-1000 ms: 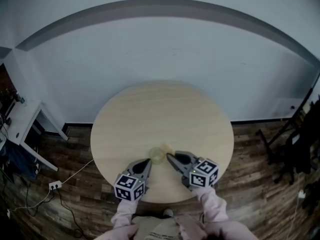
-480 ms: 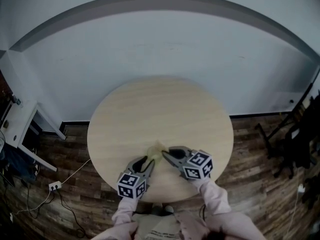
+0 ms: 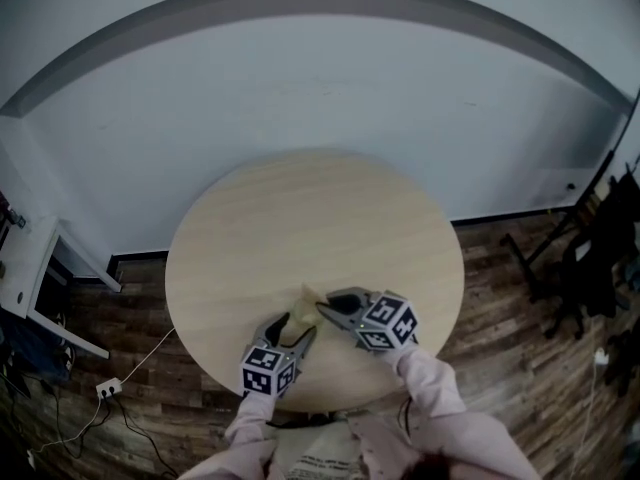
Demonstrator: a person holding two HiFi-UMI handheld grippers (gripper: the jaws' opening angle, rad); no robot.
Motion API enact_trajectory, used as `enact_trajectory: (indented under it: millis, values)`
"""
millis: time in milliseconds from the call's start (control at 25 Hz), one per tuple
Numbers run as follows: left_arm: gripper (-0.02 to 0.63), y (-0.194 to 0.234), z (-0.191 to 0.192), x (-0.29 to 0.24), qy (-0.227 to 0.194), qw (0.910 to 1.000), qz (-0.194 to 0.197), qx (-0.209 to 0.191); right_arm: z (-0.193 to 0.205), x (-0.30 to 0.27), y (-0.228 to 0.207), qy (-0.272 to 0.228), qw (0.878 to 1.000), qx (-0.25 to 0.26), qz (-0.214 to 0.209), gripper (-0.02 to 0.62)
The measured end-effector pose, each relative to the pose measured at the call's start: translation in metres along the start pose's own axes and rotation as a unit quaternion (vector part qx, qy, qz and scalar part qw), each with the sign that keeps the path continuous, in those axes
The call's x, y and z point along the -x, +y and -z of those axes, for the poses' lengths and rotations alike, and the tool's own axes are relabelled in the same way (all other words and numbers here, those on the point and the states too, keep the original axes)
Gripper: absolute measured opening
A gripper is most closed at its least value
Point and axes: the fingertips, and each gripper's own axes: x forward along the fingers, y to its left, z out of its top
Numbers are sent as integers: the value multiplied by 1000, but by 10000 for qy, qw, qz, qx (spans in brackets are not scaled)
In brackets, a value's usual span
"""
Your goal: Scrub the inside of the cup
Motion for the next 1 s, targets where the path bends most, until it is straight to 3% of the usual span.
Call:
enact_trajectory:
  millis: [360, 720, 1000]
  values:
    - [394, 5, 23, -31, 291, 9989, 270, -264, 13, -13, -11, 573, 9961, 664, -127, 26]
    - [407, 7, 28, -49, 356, 9981, 451, -236, 17, -20, -6, 1087, 9855, 1239, -404, 27]
    - [405, 6, 34, -55, 335, 9974, 604, -209, 25, -27, 0, 1542, 9693, 1824, -587, 28]
